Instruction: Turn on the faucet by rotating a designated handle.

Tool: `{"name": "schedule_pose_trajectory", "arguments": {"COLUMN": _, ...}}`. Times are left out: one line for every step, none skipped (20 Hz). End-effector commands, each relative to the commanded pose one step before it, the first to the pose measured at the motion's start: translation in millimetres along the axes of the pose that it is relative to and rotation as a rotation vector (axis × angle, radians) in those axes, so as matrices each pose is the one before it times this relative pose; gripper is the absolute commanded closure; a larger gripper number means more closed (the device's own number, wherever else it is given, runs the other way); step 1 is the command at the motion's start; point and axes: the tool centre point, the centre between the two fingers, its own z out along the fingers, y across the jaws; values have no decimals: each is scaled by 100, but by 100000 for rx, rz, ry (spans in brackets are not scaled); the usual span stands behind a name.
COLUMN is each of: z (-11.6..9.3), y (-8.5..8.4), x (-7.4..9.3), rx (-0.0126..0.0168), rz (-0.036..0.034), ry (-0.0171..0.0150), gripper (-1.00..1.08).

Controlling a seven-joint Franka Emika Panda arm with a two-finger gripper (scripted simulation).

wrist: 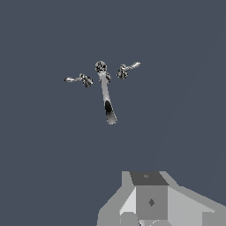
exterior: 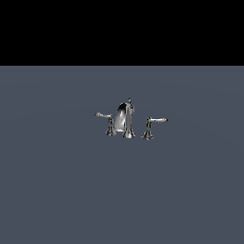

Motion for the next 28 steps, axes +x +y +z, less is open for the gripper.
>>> {"name": "schedule_pose_trajectory", "arguments": {"z": 743, "y": -955, "x": 1478, "rx": 487, "rz": 6114, "ry": -216, "gripper": 108}}
{"name": "schedule_pose_trajectory", "arguments": {"z": 321, "y": -409, "x": 551, "rx": 149, "rz": 2410, "ry": -90, "gripper": 108}}
{"name": "schedule_pose_trajectory", "arguments": {"z": 335, "y": -423, "x": 538, "rx": 139, "rz": 2414, "ry": -89, "gripper": 108}}
{"name": "schedule_pose_trajectory", "arguments": {"z": 348, "y": -436, "x": 524, "rx": 128, "rz": 2420, "ry": -87, "gripper": 108}}
{"name": "schedule_pose_trajectory", "arguments": {"z": 362, "y": -448, "x": 510, "rx": 118, "rz": 2424, "ry": -85, "gripper": 108}}
{"name": "schedule_pose_trajectory", "arguments": {"z": 376, "y": -459, "x": 495, "rx": 107, "rz": 2429, "ry": -83, "gripper": 108}}
{"name": "schedule_pose_trajectory", "arguments": {"z": 390, "y": -470, "x": 479, "rx": 97, "rz": 2433, "ry": -79, "gripper": 108}}
{"name": "schedule_pose_trajectory", "arguments": {"z": 403, "y": -481, "x": 463, "rx": 87, "rz": 2438, "ry": -76, "gripper": 108}}
{"name": "schedule_pose_trajectory", "arguments": {"z": 417, "y": -491, "x": 446, "rx": 77, "rz": 2440, "ry": -71, "gripper": 108}}
{"name": "schedule_pose_trajectory", "arguments": {"z": 430, "y": -499, "x": 430, "rx": 68, "rz": 2445, "ry": -67, "gripper": 108}}
{"name": "schedule_pose_trajectory", "arguments": {"z": 444, "y": -507, "x": 413, "rx": 58, "rz": 2448, "ry": -61, "gripper": 108}}
{"name": "schedule_pose_trajectory", "arguments": {"z": 457, "y": -515, "x": 395, "rx": 50, "rz": 2451, "ry": -56, "gripper": 108}}
{"name": "schedule_pose_trajectory", "arguments": {"z": 471, "y": -522, "x": 377, "rx": 41, "rz": 2453, "ry": -49, "gripper": 108}}
{"name": "schedule_pose_trajectory", "arguments": {"z": 484, "y": -528, "x": 359, "rx": 33, "rz": 2455, "ry": -43, "gripper": 108}}
{"name": "schedule_pose_trajectory", "arguments": {"z": 497, "y": -532, "x": 341, "rx": 25, "rz": 2459, "ry": -35, "gripper": 108}}
{"name": "schedule_pose_trajectory", "arguments": {"z": 510, "y": -537, "x": 322, "rx": 18, "rz": 2460, "ry": -28, "gripper": 108}}
{"name": "schedule_pose_trajectory", "arguments": {"z": 523, "y": -541, "x": 303, "rx": 11, "rz": 2461, "ry": -20, "gripper": 108}}
{"name": "schedule_pose_trajectory", "arguments": {"z": 536, "y": -543, "x": 284, "rx": 4, "rz": 2463, "ry": -11, "gripper": 108}}
{"name": "schedule_pose_trajectory", "arguments": {"z": 548, "y": -545, "x": 265, "rx": -2, "rz": 2464, "ry": -3, "gripper": 108}}
{"name": "schedule_pose_trajectory", "arguments": {"z": 561, "y": -546, "x": 246, "rx": -7, "rz": 2465, "ry": 6, "gripper": 108}}
{"name": "schedule_pose_trajectory", "arguments": {"z": 573, "y": -547, "x": 226, "rx": -12, "rz": 2464, "ry": 16, "gripper": 108}}
{"name": "schedule_pose_trajectory", "arguments": {"z": 586, "y": -546, "x": 208, "rx": -17, "rz": 2466, "ry": 25, "gripper": 108}}
{"name": "schedule_pose_trajectory", "arguments": {"z": 598, "y": -545, "x": 188, "rx": -21, "rz": 2464, "ry": 35, "gripper": 108}}
{"name": "schedule_pose_trajectory", "arguments": {"z": 610, "y": -542, "x": 169, "rx": -24, "rz": 2464, "ry": 45, "gripper": 108}}
{"name": "schedule_pose_trajectory", "arguments": {"z": 622, "y": -539, "x": 150, "rx": -27, "rz": 2464, "ry": 56, "gripper": 108}}
{"name": "schedule_pose_trajectory", "arguments": {"z": 633, "y": -535, "x": 131, "rx": -29, "rz": 2463, "ry": 66, "gripper": 108}}
{"name": "schedule_pose_trajectory", "arguments": {"z": 645, "y": -531, "x": 112, "rx": -31, "rz": 2460, "ry": 76, "gripper": 108}}
{"name": "schedule_pose_trajectory", "arguments": {"z": 656, "y": -525, "x": 94, "rx": -32, "rz": 2460, "ry": 87, "gripper": 108}}
